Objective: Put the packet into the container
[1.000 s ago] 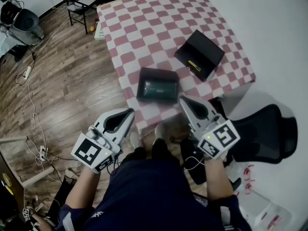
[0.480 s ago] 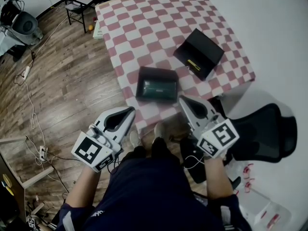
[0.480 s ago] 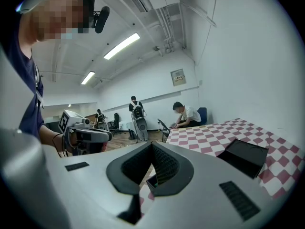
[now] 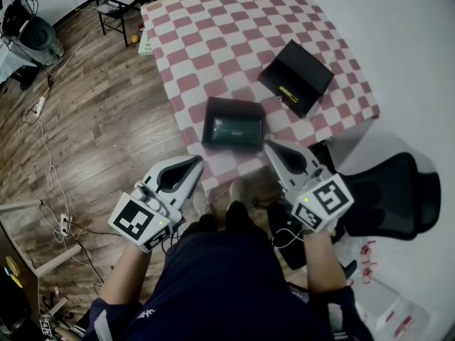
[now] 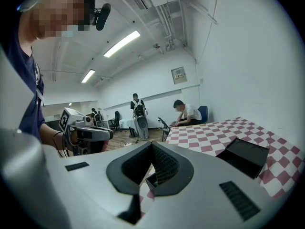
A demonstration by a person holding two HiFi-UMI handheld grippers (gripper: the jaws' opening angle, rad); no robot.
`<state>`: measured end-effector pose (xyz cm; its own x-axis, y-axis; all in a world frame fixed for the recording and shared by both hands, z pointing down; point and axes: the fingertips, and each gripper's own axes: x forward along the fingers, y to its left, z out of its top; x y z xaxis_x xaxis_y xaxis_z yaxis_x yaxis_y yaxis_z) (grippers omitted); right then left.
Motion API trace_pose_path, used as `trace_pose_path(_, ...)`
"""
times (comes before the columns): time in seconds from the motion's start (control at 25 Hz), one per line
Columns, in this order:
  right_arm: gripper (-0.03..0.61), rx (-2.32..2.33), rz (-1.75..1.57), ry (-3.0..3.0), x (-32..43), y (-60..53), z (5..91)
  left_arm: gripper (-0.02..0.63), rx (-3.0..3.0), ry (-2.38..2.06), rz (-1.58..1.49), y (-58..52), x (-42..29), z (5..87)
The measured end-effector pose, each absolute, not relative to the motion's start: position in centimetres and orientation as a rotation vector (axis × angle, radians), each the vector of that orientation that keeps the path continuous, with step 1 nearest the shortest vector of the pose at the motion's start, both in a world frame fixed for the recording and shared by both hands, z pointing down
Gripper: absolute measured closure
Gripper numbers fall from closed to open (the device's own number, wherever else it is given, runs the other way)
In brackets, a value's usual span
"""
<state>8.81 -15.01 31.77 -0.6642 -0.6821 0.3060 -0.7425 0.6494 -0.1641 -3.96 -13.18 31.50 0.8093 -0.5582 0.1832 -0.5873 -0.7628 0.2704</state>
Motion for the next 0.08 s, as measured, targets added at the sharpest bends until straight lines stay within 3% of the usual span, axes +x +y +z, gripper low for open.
trace_pose_path(0.08, 0.565, 1.158, 0.406, -2.649, 8.93, -15.09, 31.68, 0.577, 2.68, -0.871, 0.13, -13.32, -3.71, 31.5)
